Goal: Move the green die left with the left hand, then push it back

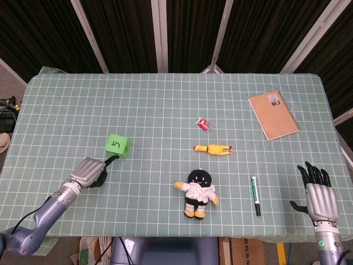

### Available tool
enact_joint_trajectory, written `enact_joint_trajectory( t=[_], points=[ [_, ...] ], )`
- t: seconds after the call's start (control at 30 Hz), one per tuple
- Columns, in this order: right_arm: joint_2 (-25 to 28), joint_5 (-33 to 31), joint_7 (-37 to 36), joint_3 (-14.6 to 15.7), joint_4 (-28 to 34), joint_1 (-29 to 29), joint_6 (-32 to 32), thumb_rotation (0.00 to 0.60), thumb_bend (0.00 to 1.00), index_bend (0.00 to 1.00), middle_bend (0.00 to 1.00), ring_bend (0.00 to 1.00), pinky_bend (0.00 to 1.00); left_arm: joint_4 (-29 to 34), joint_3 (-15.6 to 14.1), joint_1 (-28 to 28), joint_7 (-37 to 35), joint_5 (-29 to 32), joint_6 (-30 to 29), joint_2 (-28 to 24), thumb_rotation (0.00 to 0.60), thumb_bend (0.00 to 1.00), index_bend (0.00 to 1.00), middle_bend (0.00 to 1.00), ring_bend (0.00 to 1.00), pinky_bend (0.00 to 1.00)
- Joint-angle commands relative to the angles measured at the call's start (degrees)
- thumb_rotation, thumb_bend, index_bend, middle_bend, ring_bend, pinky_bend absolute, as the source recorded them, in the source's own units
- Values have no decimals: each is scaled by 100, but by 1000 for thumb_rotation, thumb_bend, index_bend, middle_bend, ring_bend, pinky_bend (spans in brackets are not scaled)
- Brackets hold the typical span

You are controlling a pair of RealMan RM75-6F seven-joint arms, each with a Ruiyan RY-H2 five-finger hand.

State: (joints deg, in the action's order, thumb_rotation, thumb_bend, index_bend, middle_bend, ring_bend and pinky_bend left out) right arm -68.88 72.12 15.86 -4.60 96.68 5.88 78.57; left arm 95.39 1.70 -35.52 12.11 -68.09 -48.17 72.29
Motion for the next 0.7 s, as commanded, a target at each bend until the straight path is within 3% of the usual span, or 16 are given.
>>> enact_joint_trajectory(
  t=[0.03, 0.2, 0.43, 0.6, 0.7],
  points=[
    [6, -9, -11, -6, 1, -3, 4, 600, 153, 124, 12, 55, 25, 35, -8, 35, -21, -18, -79, -72, 600, 836, 98, 717, 605, 732],
    [19, -25, -27, -19, 3, -4, 5, 600, 153, 124, 12, 55, 25, 427, -95, 256, -146, -229, -418, -442, 600, 799, 98, 628, 532, 699],
    [34, 20, -13, 9, 60, -10, 14, 600, 154, 124, 12, 55, 25, 1042, -613, 1237, -483, -1433, -1921, -1349, 600, 674, 101, 335, 233, 348],
    [90, 165, -79, 44, 96, -19, 54, 600, 153, 124, 12, 55, 25, 528, -682, 2097, -469, -1728, -3348, -1025, 600, 672, 118, 272, 163, 259],
    [160, 334, -235, 86, 95, -22, 61, 600, 153, 124, 12, 55, 25, 18, -592, 2389, -478, -1631, -3756, -678, 600, 655, 120, 216, 106, 206]
  ],
)
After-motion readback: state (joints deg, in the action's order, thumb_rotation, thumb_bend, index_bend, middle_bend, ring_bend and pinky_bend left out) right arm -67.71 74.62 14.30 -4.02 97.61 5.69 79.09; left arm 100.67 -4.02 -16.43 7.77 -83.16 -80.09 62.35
